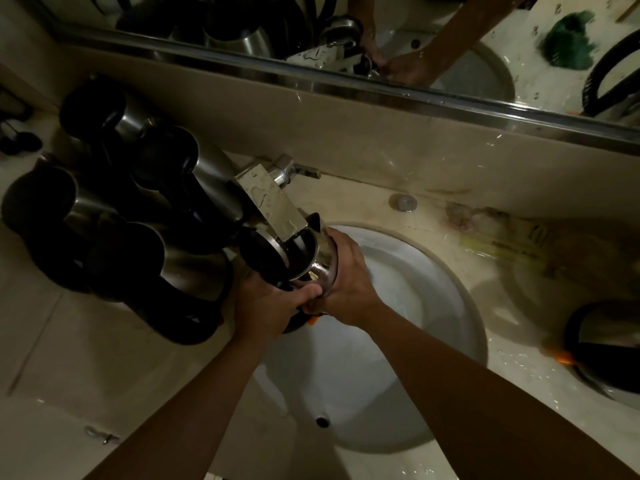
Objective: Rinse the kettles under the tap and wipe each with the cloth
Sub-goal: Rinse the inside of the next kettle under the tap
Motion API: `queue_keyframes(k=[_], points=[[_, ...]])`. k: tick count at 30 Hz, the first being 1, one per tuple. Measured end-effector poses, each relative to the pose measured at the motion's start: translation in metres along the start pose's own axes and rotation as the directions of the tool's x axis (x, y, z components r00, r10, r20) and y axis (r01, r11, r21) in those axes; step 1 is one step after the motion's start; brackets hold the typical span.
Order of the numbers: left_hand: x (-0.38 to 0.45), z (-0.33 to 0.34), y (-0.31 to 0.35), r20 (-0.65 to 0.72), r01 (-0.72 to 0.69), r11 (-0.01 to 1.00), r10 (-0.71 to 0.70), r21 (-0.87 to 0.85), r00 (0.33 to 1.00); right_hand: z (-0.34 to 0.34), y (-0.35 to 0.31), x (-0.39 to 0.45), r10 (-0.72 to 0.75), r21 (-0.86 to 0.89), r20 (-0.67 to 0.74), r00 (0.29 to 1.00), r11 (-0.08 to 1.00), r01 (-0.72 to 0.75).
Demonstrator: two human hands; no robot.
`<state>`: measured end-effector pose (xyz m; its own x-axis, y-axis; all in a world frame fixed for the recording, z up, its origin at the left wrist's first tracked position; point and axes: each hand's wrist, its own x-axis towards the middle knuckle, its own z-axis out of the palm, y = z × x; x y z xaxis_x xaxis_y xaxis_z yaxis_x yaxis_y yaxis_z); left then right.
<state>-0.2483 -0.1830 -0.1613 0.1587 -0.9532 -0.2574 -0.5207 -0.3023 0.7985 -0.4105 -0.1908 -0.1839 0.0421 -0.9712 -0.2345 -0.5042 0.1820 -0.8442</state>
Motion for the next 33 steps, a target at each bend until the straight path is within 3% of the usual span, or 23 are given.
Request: queue_keyframes(k=[33], points=[[-0.001, -0.001, -0.006, -0.041, -0.025, 0.999, 0.024, -0.025, 0.999, 0.007, 0.006, 0.0, 0.053, -0.068, 0.016, 0.998, 0.996, -0.051]])
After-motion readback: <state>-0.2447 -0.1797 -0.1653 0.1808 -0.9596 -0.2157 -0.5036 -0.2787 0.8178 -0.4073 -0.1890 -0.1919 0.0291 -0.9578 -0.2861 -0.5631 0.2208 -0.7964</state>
